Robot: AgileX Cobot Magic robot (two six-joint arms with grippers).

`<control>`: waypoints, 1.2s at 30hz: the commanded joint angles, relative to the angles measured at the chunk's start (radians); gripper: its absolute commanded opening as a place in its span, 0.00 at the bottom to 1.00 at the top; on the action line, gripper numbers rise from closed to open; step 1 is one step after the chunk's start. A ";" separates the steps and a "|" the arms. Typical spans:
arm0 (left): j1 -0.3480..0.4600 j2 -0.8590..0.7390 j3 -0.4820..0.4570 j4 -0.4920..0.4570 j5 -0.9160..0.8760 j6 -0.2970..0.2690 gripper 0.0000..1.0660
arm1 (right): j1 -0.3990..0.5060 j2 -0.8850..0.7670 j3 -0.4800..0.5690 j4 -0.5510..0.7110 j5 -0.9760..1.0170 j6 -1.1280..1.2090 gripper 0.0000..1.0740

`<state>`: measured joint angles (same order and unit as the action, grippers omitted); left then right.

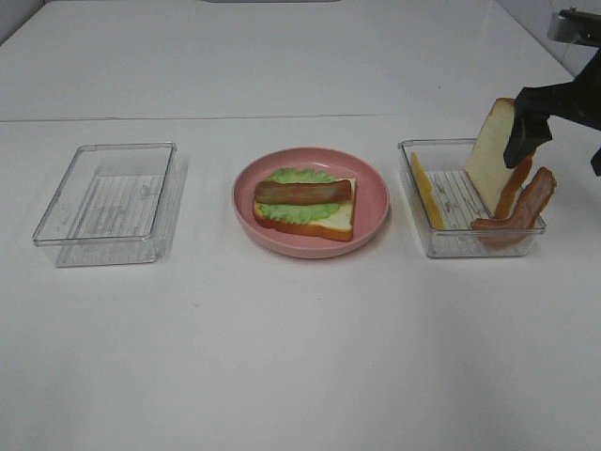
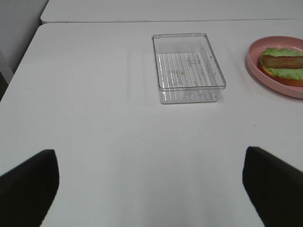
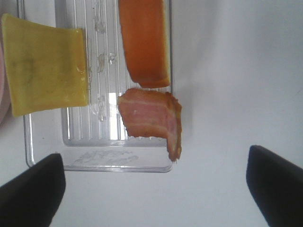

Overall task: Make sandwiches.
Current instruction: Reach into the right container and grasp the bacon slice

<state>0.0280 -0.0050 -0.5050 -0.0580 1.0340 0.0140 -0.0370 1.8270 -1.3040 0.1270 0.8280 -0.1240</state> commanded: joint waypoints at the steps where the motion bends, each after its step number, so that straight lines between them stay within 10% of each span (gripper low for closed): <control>1: -0.005 -0.020 0.006 0.001 0.000 -0.005 0.92 | -0.003 0.037 -0.007 -0.007 -0.021 -0.018 0.92; 15: -0.005 -0.020 0.006 -0.002 0.000 -0.005 0.92 | -0.029 0.127 -0.029 0.002 -0.061 -0.033 0.89; 26: -0.005 -0.020 0.006 -0.002 0.000 -0.005 0.92 | -0.029 0.133 -0.029 -0.002 -0.079 -0.045 0.47; 36: -0.005 -0.020 0.006 -0.002 0.000 -0.005 0.92 | -0.028 0.133 -0.029 -0.001 -0.078 -0.044 0.45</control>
<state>0.0280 -0.0050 -0.5050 -0.0590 1.0340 0.0140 -0.0630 1.9570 -1.3280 0.1240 0.7510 -0.1510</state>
